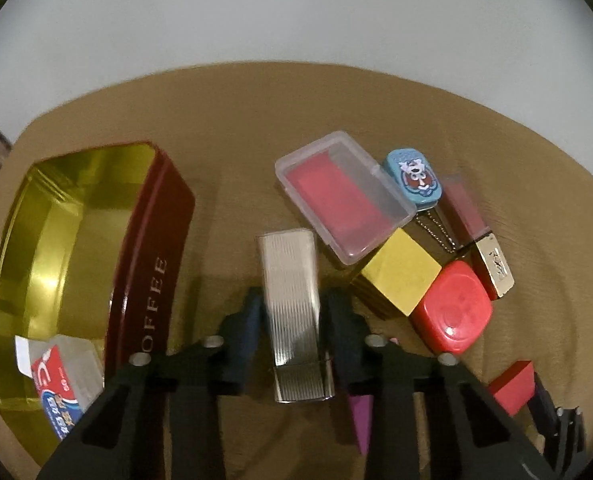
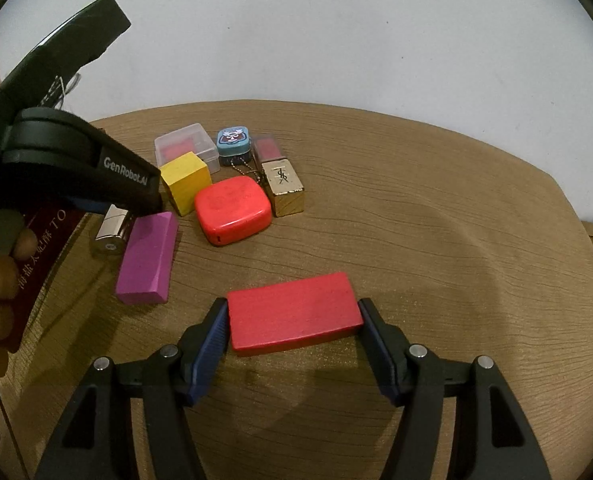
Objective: Organize rigid objects
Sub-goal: 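Grasp the silver ribbed lighter with the left gripper, then lower the silver lighter into the gold tray and open the left gripper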
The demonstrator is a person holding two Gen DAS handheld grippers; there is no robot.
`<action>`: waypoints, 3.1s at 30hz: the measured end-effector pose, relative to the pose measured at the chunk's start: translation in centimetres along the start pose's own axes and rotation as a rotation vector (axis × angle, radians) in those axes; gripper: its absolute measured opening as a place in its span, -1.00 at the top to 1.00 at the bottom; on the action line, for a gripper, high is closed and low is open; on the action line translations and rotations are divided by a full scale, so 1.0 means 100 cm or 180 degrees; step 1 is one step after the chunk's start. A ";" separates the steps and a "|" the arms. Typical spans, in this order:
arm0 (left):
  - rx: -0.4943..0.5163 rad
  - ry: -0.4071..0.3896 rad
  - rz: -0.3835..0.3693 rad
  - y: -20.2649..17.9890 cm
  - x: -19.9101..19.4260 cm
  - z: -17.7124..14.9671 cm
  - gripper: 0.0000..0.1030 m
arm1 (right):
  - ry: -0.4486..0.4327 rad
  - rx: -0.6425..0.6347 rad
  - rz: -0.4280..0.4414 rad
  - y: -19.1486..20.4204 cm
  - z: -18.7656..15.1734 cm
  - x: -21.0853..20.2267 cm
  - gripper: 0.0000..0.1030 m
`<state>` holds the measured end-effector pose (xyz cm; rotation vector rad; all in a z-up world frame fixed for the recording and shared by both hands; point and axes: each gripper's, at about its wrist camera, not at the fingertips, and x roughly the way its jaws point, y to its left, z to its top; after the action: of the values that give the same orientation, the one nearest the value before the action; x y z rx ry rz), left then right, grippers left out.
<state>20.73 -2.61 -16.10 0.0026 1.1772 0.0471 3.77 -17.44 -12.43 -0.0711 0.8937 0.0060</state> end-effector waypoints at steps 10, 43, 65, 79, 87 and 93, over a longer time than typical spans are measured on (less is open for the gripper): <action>0.0168 -0.0236 -0.0014 -0.014 -0.042 -0.018 0.50 | 0.0005 -0.0011 -0.0016 0.004 0.000 0.002 -0.28; -0.0080 -0.0326 0.0491 0.158 -0.077 -0.011 0.49 | 0.0007 -0.0022 -0.0029 0.003 0.003 0.003 -0.28; -0.0046 -0.0076 0.0456 0.180 -0.018 0.006 0.49 | 0.0009 -0.0021 -0.0026 0.002 0.003 0.003 -0.28; -0.0021 -0.0092 0.0386 0.185 -0.013 0.004 0.45 | 0.0007 -0.0025 -0.0028 0.002 0.002 0.003 -0.28; 0.0118 -0.0292 0.0358 0.167 -0.043 -0.009 0.41 | 0.0007 -0.0027 -0.0030 0.002 0.002 0.003 -0.28; 0.0189 -0.0403 0.0370 0.154 -0.062 -0.025 0.37 | 0.0007 -0.0029 -0.0033 0.002 0.002 0.003 -0.28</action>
<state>15.50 12.44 -10.88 0.1249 1.0506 0.1129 4.13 -17.19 -12.60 -0.0843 0.8954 0.0003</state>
